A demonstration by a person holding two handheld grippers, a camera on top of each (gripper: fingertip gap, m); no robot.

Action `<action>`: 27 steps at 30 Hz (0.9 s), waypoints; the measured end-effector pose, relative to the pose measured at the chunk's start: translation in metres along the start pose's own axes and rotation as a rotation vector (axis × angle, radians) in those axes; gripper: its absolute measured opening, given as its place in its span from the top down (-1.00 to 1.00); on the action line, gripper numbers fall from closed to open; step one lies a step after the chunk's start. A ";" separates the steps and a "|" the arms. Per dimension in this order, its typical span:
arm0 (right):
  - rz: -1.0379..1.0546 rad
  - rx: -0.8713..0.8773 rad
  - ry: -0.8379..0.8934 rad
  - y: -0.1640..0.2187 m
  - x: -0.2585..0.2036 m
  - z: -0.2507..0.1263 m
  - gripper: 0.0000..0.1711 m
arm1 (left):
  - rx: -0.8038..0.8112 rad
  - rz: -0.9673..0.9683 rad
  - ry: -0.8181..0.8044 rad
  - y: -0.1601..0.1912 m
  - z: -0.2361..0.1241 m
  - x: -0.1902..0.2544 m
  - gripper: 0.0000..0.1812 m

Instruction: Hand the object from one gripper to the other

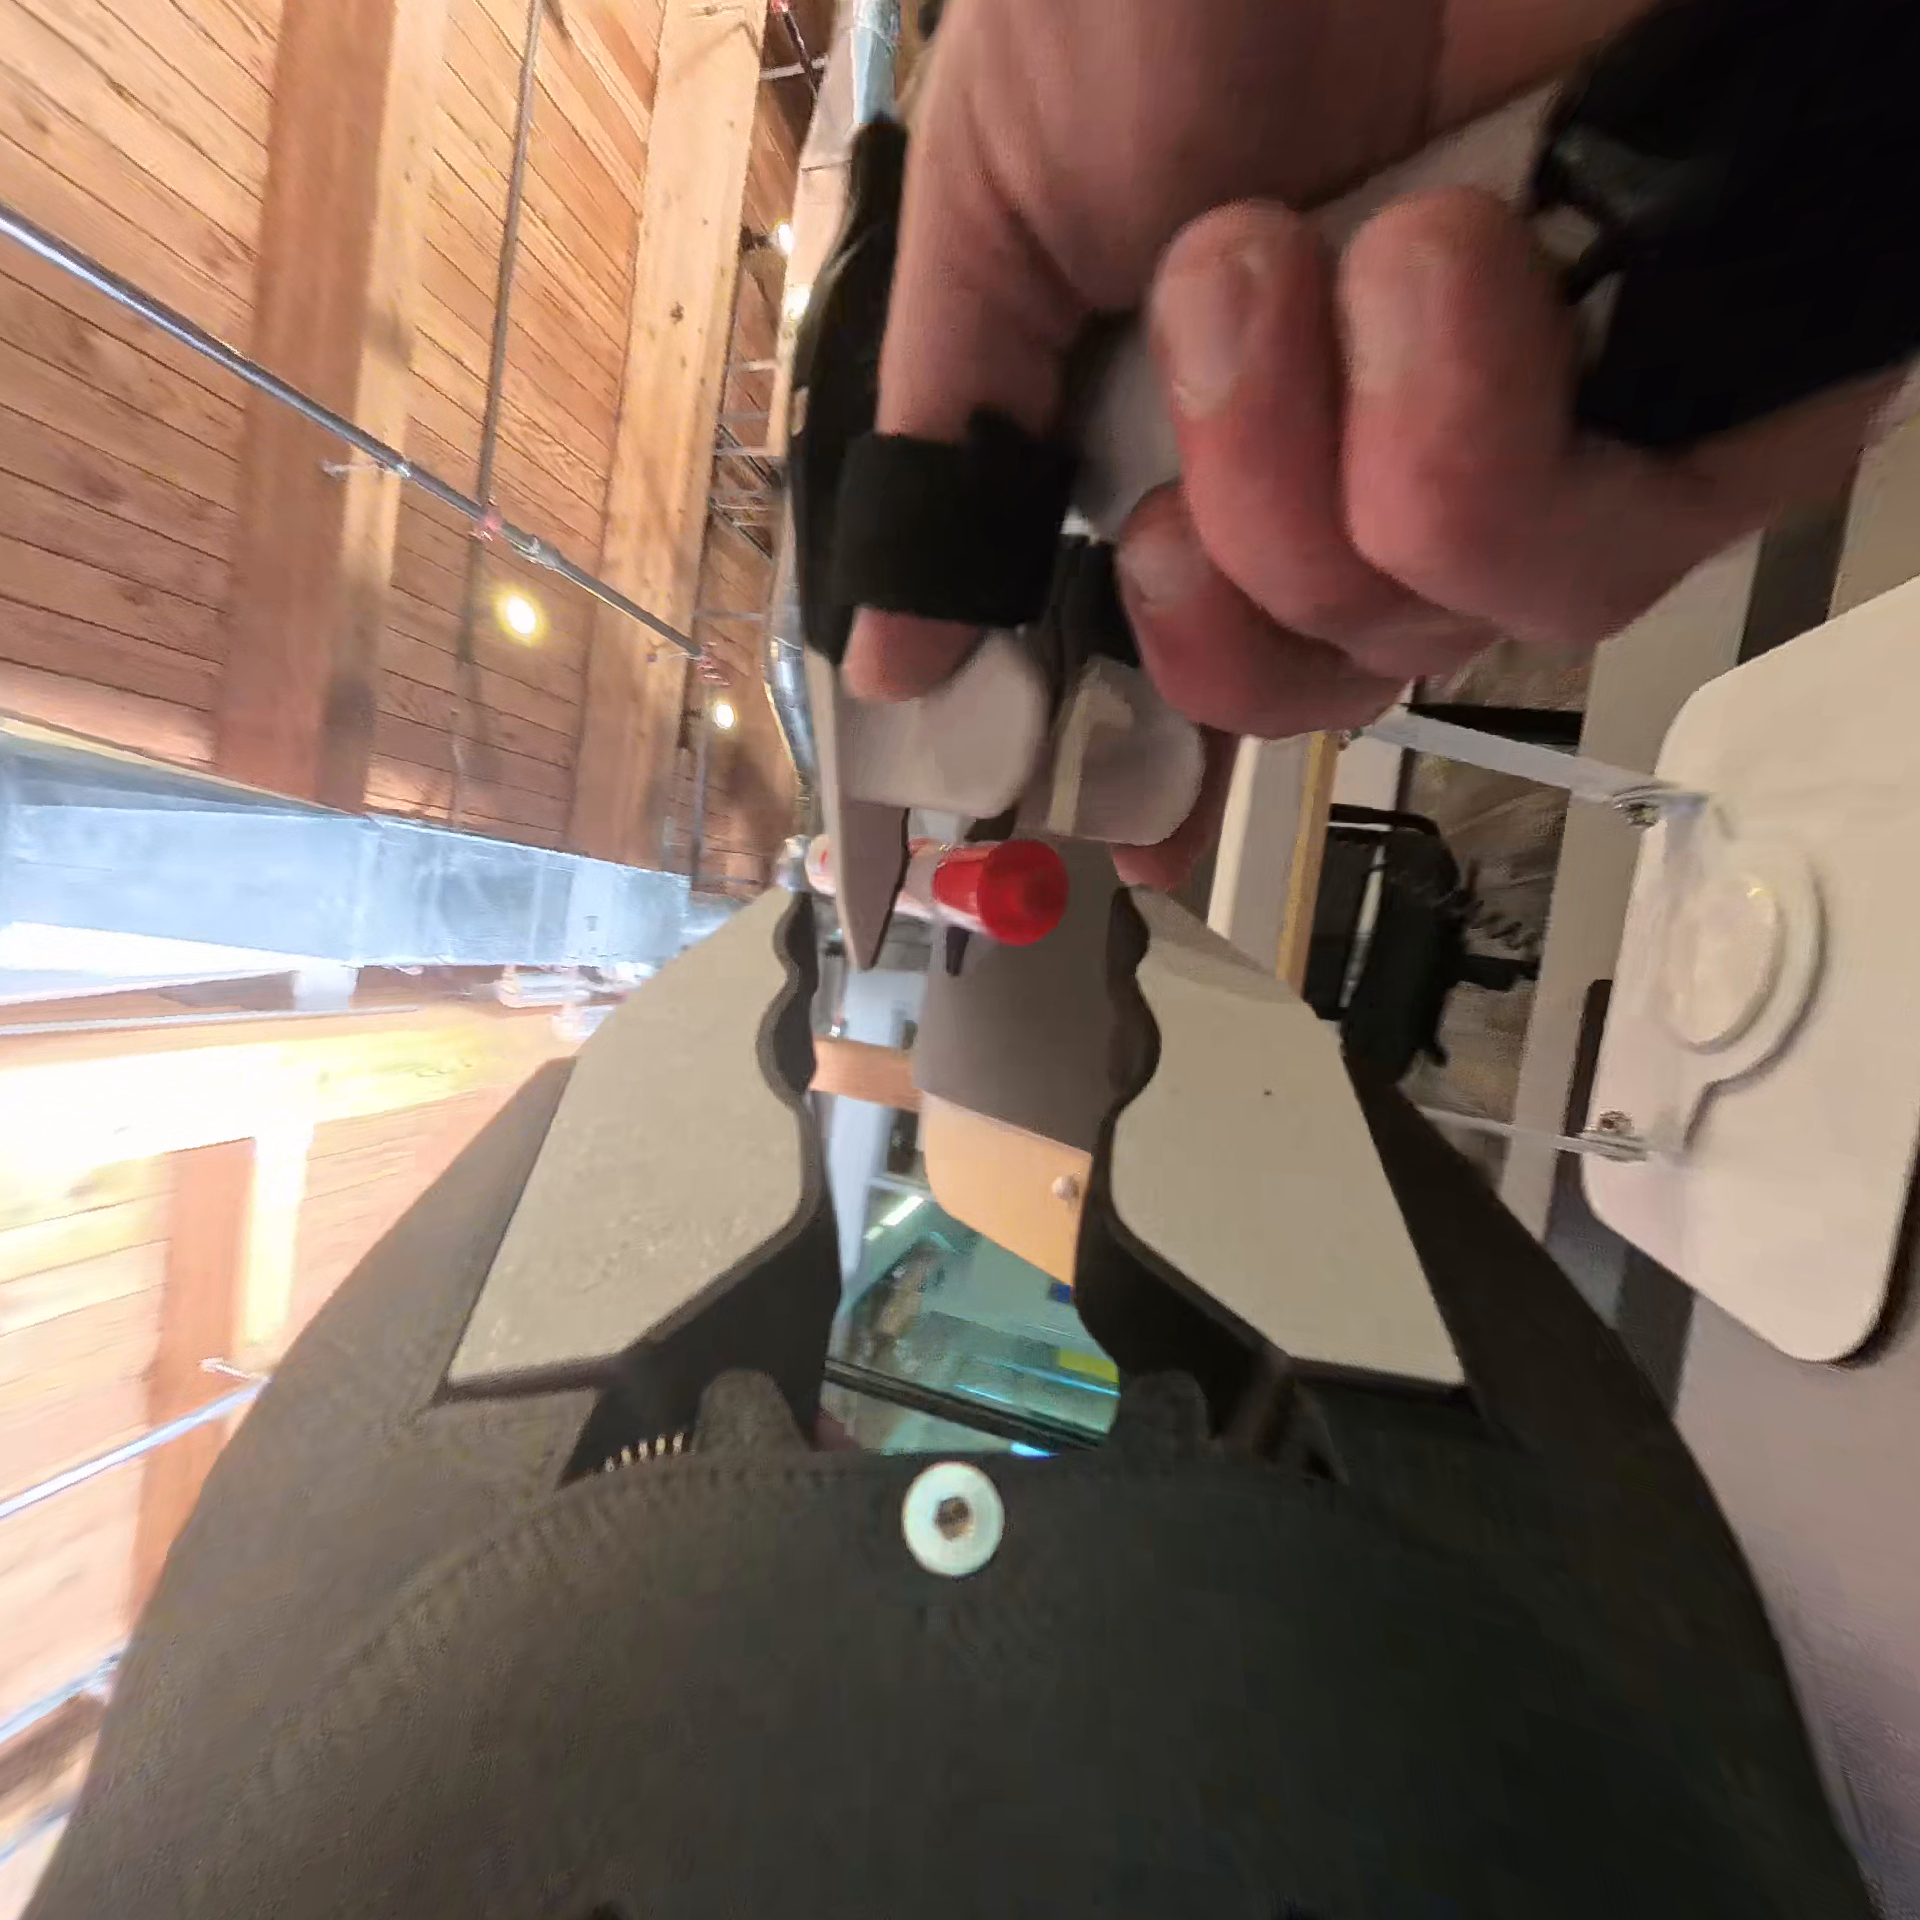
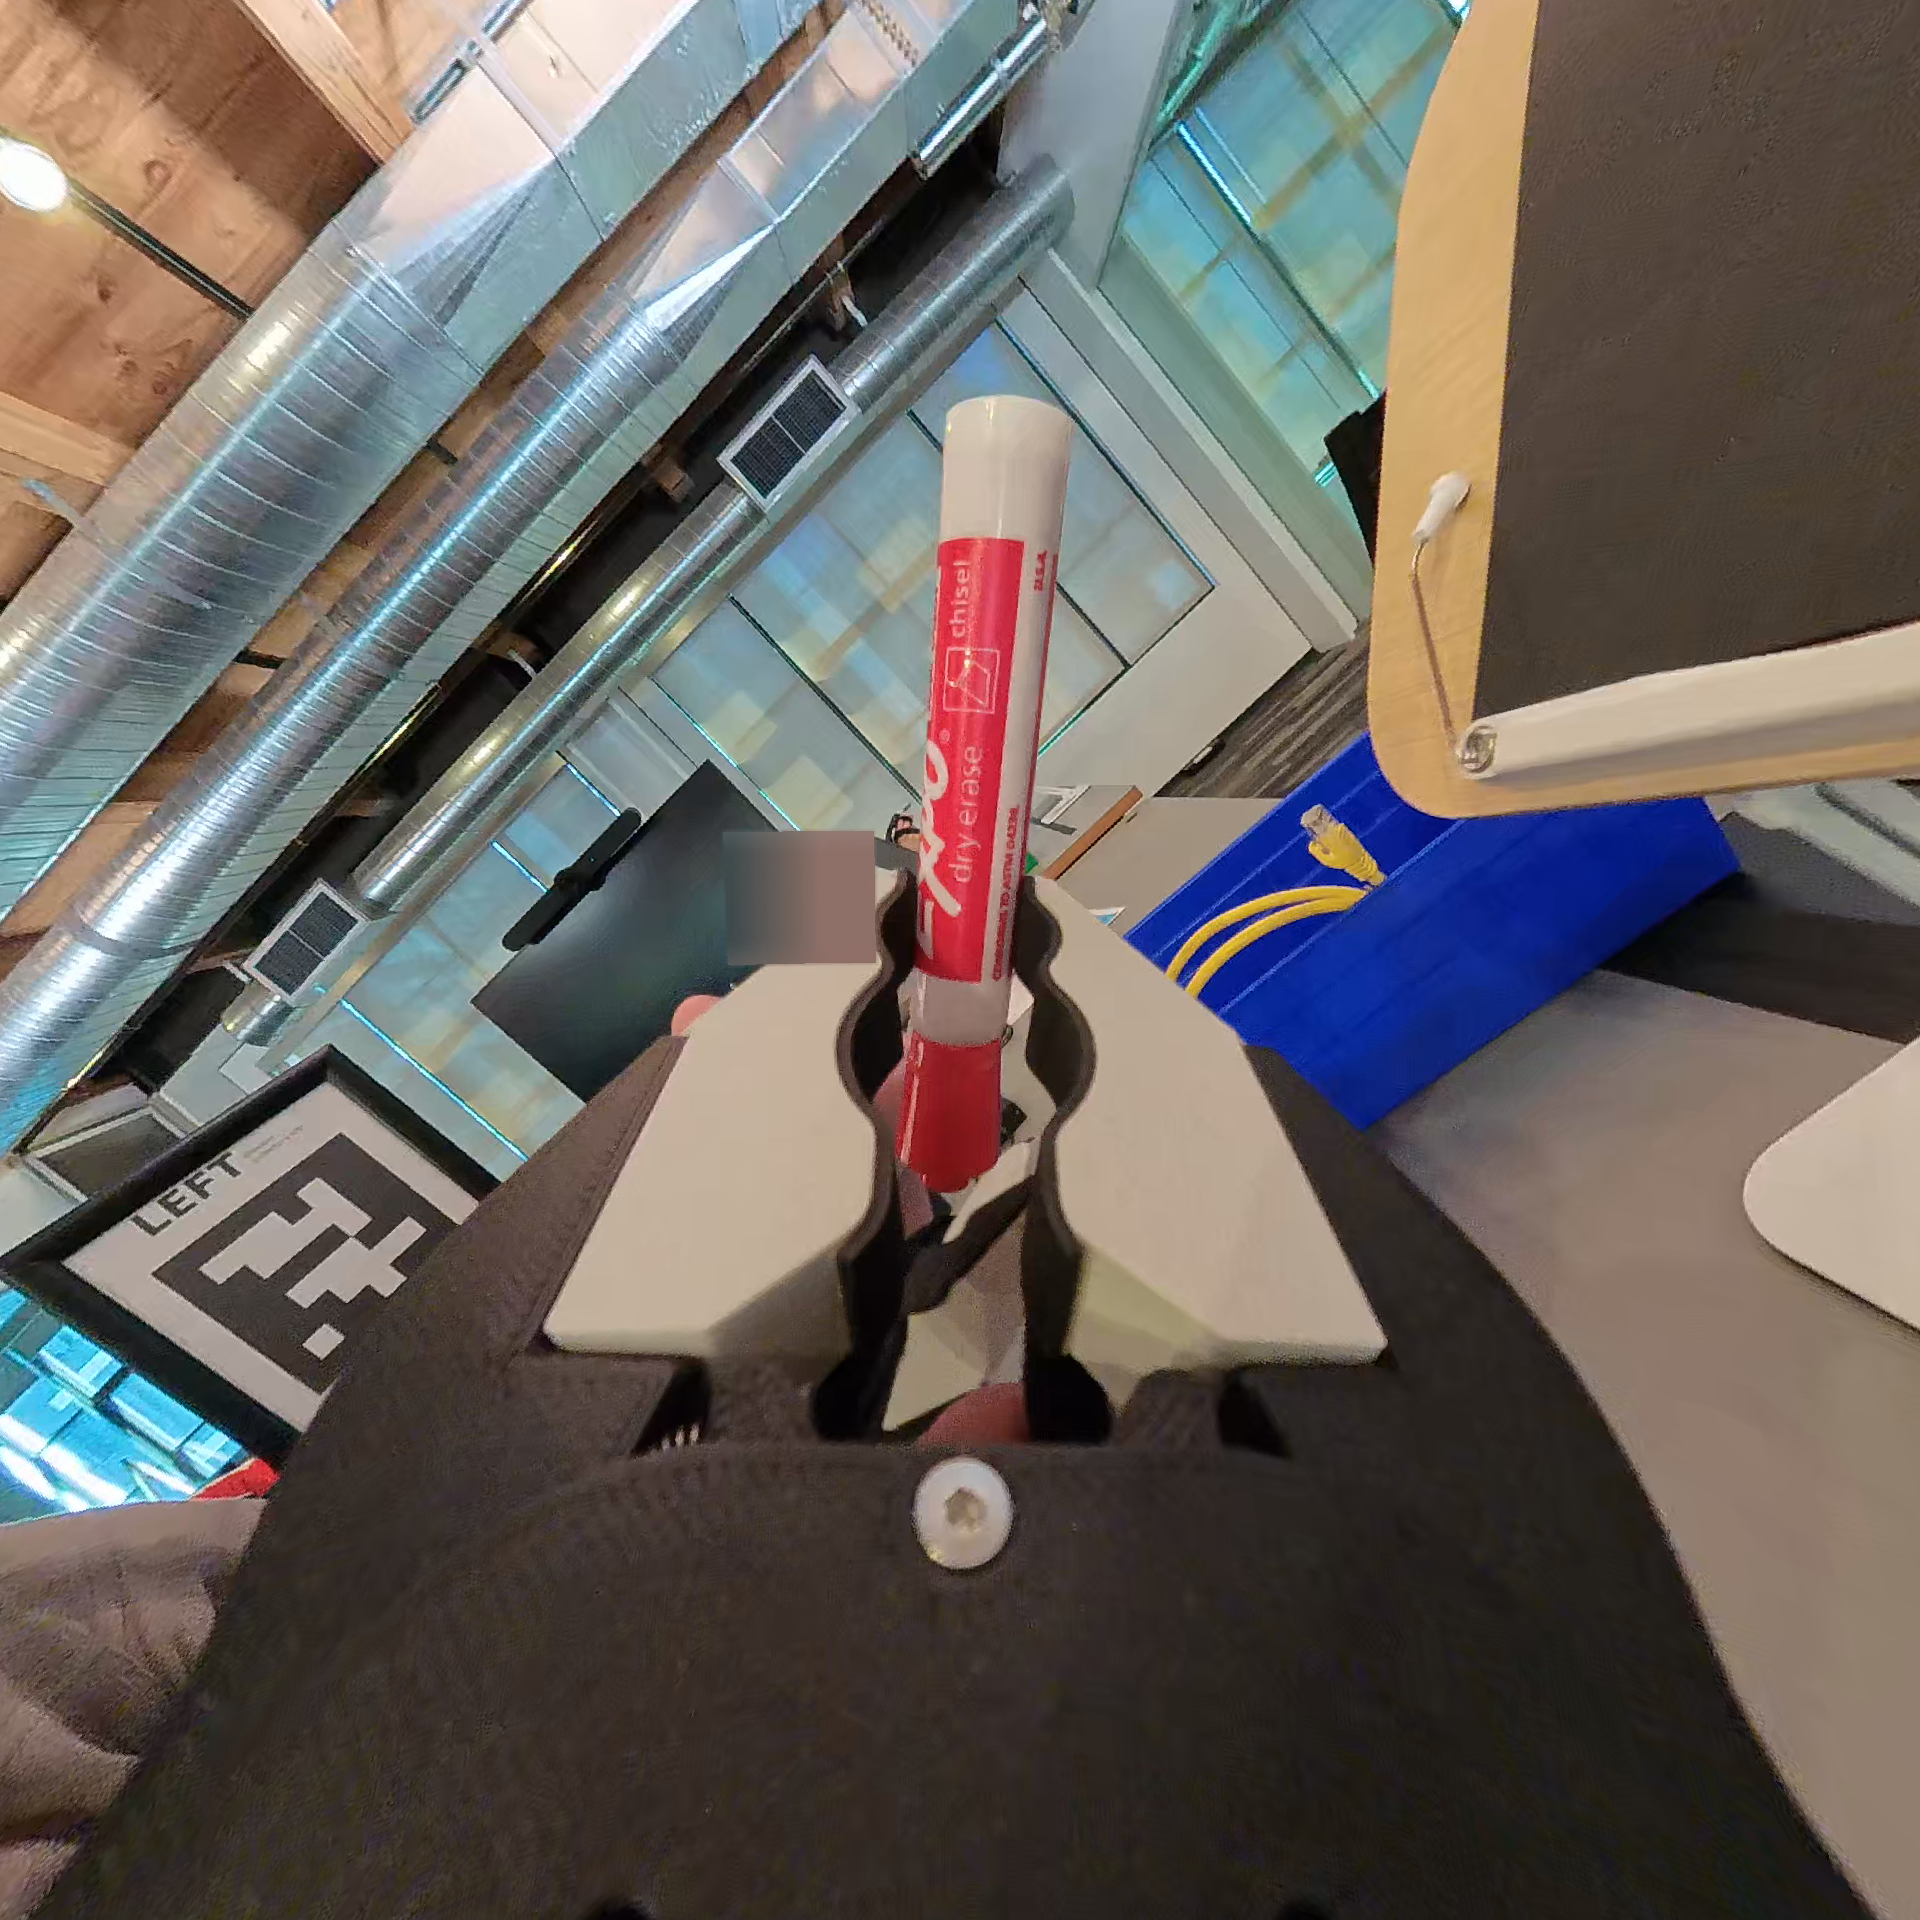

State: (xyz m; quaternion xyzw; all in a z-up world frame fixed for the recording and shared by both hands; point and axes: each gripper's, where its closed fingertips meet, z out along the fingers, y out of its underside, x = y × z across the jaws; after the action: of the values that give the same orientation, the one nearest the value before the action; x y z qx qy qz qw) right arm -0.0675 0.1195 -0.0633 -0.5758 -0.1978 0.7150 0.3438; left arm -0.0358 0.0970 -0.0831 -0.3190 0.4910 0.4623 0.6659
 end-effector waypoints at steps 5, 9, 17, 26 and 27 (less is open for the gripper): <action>0.041 -0.020 0.026 0.007 0.005 0.002 0.82 | -0.019 0.045 -0.102 0.002 0.000 0.008 0.55; 0.055 -0.040 0.063 0.013 0.013 0.004 0.81 | -0.061 0.048 -0.099 0.008 0.002 0.015 0.56; 0.052 -0.072 0.107 0.023 0.019 0.008 0.81 | -0.087 0.061 -0.115 0.011 0.002 0.022 0.75; 0.039 -0.063 0.077 0.023 0.014 0.010 0.80 | -0.068 0.008 -0.130 0.009 -0.001 0.014 0.78; 0.040 -0.061 0.069 0.022 0.012 0.010 0.76 | -0.065 0.007 -0.129 0.008 -0.001 0.014 0.78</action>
State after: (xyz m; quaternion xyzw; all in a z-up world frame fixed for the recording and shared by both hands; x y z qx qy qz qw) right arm -0.0844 0.1144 -0.0843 -0.6140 -0.1962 0.6951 0.3184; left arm -0.0426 0.1028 -0.0961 -0.3083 0.4328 0.5000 0.6839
